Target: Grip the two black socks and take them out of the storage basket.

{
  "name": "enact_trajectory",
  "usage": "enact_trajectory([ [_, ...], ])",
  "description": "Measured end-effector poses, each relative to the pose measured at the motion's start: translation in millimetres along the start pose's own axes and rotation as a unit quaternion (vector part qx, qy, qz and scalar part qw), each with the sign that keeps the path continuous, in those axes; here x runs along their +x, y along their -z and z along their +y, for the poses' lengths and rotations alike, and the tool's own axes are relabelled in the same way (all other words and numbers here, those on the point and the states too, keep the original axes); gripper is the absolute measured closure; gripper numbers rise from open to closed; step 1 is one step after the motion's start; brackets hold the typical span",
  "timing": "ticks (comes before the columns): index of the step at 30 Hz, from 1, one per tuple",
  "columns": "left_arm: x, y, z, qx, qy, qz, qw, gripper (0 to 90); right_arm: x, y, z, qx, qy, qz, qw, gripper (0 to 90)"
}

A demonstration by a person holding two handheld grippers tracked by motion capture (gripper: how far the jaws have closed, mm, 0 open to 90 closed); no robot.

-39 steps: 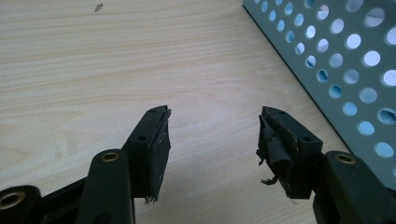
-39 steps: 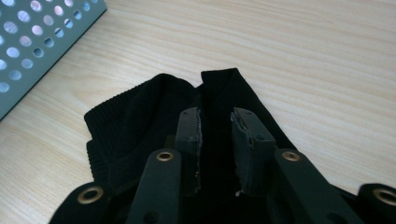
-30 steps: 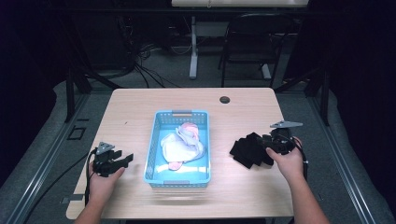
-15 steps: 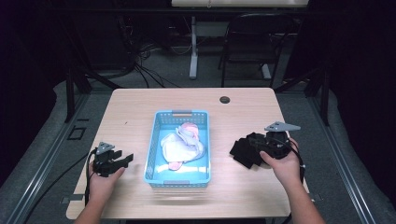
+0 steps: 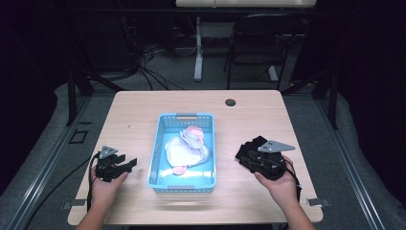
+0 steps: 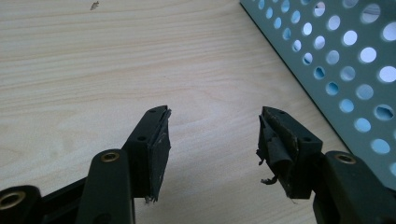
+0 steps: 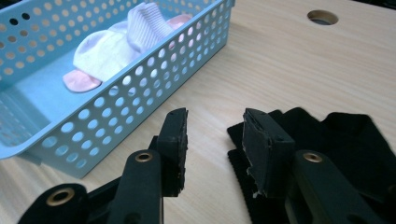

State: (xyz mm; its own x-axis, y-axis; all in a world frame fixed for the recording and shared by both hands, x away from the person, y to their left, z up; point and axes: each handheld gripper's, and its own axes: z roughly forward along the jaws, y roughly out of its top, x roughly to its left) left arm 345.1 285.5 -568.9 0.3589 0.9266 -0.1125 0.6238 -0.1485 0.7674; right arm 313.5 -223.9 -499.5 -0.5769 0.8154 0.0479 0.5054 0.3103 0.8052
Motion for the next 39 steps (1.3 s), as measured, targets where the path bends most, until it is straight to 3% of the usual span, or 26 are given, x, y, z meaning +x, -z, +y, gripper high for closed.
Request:
enact_trajectory([
  [8,-0.8,-0.9,-0.1,0.0,-0.002,-0.001,1.0,43.5,9.1,-14.2,-17.2,0.018,0.002,0.011,0.9998,56.2],
  [11,-0.9,-0.8,0.0,-0.001,-0.003,-0.003,1.0,43.4,10.3,-20.4,-23.3,0.027,0.01,0.005,0.9996,55.6],
  [17,-1.0,-1.1,0.3,0.005,-0.007,-0.005,1.0,43.4,12.9,-31.7,-35.1,0.044,0.003,0.02,0.9988,53.8],
  [23,-2.3,-1.3,0.7,-0.001,-0.006,-0.007,1.0,43.4,16.9,-43.8,-44.7,0.058,0.005,0.016,0.9982,51.8],
  [25,-2.1,-1.3,0.9,0.001,-0.008,-0.008,0.9999,43.4,18.8,-48.6,-45.6,0.072,0.017,0.01,0.9972,51.0],
  [32,-3.0,-1.9,0.7,0.0,-0.008,-0.011,0.9999,43.2,24.8,-52.1,-45.3,0.066,0.035,0.01,0.9971,50.8],
  [39,-3.1,-2.4,1.9,-0.001,-0.01,-0.013,0.9999,42.8,19.4,-48.3,-44.3,0.056,0.019,0.005,0.9983,50.0],
])
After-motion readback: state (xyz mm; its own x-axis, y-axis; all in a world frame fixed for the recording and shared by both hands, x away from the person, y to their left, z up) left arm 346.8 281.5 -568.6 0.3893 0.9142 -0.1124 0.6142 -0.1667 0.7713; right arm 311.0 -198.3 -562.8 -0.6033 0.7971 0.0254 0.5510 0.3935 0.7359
